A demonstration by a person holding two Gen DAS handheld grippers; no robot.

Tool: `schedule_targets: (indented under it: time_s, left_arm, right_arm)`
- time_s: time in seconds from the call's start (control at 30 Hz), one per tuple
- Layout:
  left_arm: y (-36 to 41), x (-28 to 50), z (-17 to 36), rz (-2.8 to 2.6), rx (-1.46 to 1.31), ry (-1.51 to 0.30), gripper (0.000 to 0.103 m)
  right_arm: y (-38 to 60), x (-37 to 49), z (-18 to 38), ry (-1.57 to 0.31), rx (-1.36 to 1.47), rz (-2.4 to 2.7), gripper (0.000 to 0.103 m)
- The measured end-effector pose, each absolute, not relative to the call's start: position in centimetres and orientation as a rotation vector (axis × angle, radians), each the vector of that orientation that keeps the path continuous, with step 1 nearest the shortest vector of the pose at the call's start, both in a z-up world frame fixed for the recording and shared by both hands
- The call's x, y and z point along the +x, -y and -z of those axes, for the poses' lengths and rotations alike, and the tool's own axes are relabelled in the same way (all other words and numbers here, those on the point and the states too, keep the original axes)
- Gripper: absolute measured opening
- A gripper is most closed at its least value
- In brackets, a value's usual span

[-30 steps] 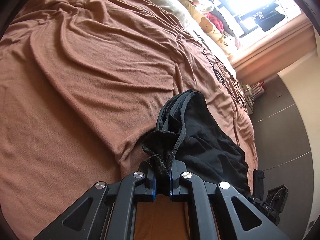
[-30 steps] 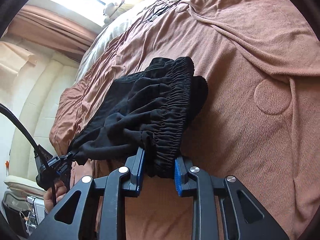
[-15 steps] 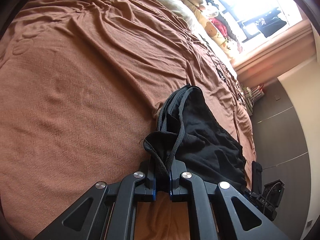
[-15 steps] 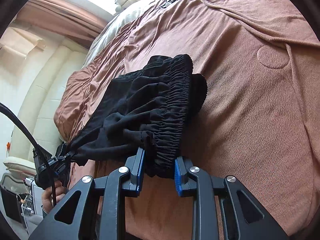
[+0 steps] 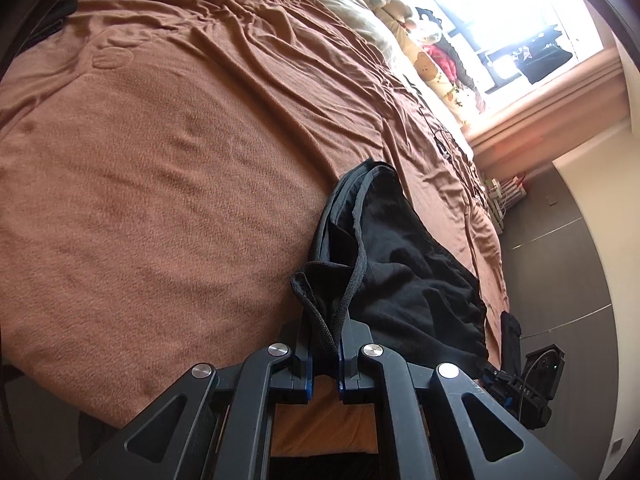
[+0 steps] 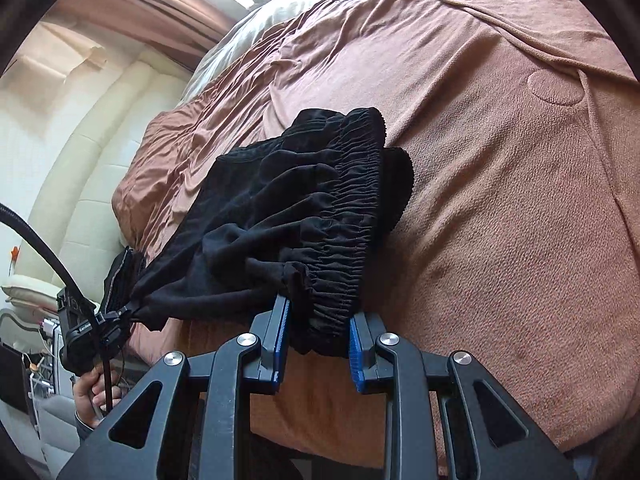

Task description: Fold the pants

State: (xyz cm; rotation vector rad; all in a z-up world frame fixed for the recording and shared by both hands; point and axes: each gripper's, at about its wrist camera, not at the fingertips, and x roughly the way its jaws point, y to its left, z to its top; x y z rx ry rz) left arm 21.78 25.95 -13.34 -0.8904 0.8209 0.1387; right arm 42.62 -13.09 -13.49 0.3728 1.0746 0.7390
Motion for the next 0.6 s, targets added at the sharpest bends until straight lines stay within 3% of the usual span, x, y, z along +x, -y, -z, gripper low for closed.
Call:
schedule_targets:
  time_s: [0.27,0.47,0.57,0.6]
  left_arm:
    - [-25.0,19.0,14.5,-0.137,-0.884,-0.849,0.006]
    - [-25.7,18.8,14.8,-0.158,-0.868,-0.843,0.014]
    - [-25.9,19.0,14.6,-0.186,-0.846,-0.845,0.034]
    - [-26.1,19.0,14.6,-0.197,-0.842,-0.841,0.044]
  right_arm:
    - [12.7,42.0,13.3,-1.095,0.275,-0.760,0.022]
    - [12.7,42.3,13.4,-1.130,0.260,-0.756,0.025]
    - [12.8,42.1,13.2,-1.126,0.262,-0.756,0.039]
    - [12.9,42.1,13.1,-1.126,0.256,-0.746,0.051]
